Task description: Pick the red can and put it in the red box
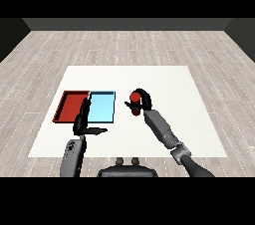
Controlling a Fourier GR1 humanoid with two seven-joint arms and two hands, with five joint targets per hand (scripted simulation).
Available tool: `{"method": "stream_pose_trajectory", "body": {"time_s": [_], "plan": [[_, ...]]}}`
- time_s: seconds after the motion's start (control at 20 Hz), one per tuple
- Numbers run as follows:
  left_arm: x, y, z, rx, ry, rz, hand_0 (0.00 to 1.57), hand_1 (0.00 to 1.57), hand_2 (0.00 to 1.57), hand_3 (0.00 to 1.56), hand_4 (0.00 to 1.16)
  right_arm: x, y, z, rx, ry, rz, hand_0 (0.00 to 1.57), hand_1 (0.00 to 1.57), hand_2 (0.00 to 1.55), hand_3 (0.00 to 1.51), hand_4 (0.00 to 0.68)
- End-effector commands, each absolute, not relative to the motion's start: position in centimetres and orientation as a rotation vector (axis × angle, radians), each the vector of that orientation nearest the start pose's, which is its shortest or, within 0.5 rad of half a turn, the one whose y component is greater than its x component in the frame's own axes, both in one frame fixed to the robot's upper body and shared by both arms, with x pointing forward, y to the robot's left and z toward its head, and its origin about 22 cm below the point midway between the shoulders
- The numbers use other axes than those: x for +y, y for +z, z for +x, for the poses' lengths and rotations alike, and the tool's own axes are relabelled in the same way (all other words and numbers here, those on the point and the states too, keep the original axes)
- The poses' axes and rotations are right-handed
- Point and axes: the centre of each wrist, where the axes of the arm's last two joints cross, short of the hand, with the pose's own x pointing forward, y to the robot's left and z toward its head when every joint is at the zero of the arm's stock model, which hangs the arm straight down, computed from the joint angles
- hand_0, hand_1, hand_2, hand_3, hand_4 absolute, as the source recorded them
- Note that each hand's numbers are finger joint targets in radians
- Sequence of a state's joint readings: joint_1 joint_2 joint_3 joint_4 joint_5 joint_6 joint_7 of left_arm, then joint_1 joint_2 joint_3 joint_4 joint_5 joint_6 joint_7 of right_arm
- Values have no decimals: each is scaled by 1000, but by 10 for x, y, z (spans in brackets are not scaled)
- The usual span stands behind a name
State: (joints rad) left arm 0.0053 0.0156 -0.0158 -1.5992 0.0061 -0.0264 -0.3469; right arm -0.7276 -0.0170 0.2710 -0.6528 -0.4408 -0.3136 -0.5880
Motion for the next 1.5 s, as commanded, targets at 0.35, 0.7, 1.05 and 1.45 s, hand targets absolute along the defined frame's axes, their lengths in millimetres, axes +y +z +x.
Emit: {"method": "stream_pose_trajectory", "body": {"time_s": [0.35, 0.7, 1.05, 1.45], "plan": [[164, 19, 261, -1868, -111, -189, 0, 0, 0, 0, 0, -115, 10, 349, -1883, -23, 138, 1429, 1429, 1443, 1421, 649], [119, 30, 267, -1856, -142, -244, 0, 0, 0, 0, 0, -144, 26, 336, -1888, 10, 145, 1425, 1425, 1443, 1423, 662], [102, 35, 261, -1835, -171, -267, 0, 0, 0, 0, 0, -117, 24, 315, -1928, 35, 199, 1382, 1382, 1398, 1391, 629], [90, 19, 286, -1808, -214, -238, 0, 0, 0, 0, 0, -93, 23, 303, -1953, 48, 258, 1406, 1406, 1431, 1409, 618]]}}
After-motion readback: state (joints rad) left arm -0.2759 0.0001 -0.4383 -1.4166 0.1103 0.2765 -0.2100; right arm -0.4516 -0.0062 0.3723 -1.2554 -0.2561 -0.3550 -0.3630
